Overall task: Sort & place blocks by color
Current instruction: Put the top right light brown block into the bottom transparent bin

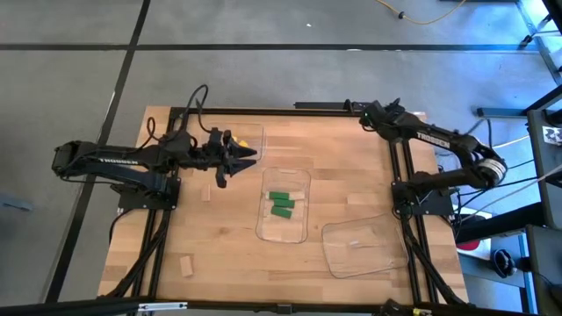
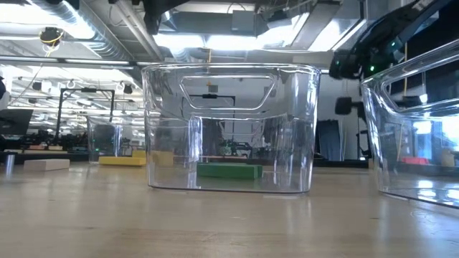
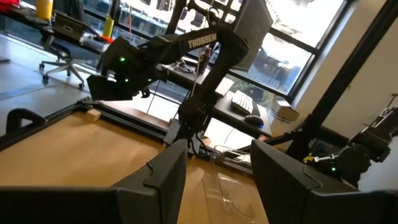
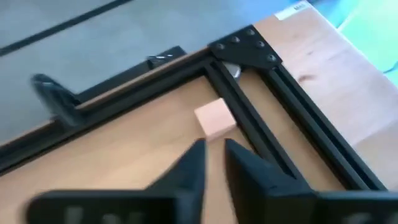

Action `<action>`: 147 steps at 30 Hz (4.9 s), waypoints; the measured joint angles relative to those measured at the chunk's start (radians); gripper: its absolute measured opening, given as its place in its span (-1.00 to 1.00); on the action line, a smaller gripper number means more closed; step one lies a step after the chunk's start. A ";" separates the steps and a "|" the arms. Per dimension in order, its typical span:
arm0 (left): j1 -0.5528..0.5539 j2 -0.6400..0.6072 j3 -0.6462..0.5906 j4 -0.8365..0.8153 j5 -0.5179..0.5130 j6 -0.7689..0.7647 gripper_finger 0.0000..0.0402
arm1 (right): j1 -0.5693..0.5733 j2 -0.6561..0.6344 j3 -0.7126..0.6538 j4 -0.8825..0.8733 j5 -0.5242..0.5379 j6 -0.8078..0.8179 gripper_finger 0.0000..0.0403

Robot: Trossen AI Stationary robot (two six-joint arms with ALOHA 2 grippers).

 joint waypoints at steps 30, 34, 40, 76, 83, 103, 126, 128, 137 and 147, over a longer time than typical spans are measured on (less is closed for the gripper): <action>0.000 0.000 0.000 -0.011 0.076 0.003 -0.16 | -0.038 0.374 0.004 0.185 -0.024 0.150 -1.00; 0.000 0.000 0.000 -0.011 0.076 0.007 -0.16 | -0.012 0.363 0.003 0.187 -0.085 0.061 -1.00; 0.000 0.000 0.000 -0.011 0.074 0.007 -0.16 | 0.076 0.300 0.003 0.191 -0.162 -0.015 -1.00; 0.000 -0.001 -0.001 -0.018 0.076 0.000 -0.16 | -0.145 0.277 -0.004 0.236 -0.107 0.146 -1.00; 0.000 -0.001 -0.001 -0.079 0.077 0.000 -0.16 | -0.180 0.268 0.019 0.181 -0.244 0.140 -1.00; 0.000 0.000 -0.001 -0.105 0.074 0.000 -0.16 | -0.227 0.310 0.332 0.208 -0.228 -0.177 -1.00; 0.000 0.000 -0.001 -0.120 0.068 -0.021 -0.16 | -0.395 0.633 0.541 -0.302 -0.279 -0.472 -1.00; 0.000 0.000 -0.001 -0.120 0.068 -0.021 -0.16 | -0.399 0.659 0.541 -0.290 -0.284 -0.495 -1.00; 0.000 0.000 -0.001 -0.120 0.069 -0.021 -0.16 | -0.366 0.700 0.541 -0.220 -0.320 -0.558 -1.00; 0.000 0.000 -0.001 -0.120 0.049 -0.021 -0.16 | -0.267 0.691 0.541 -0.189 -0.439 -0.646 -1.00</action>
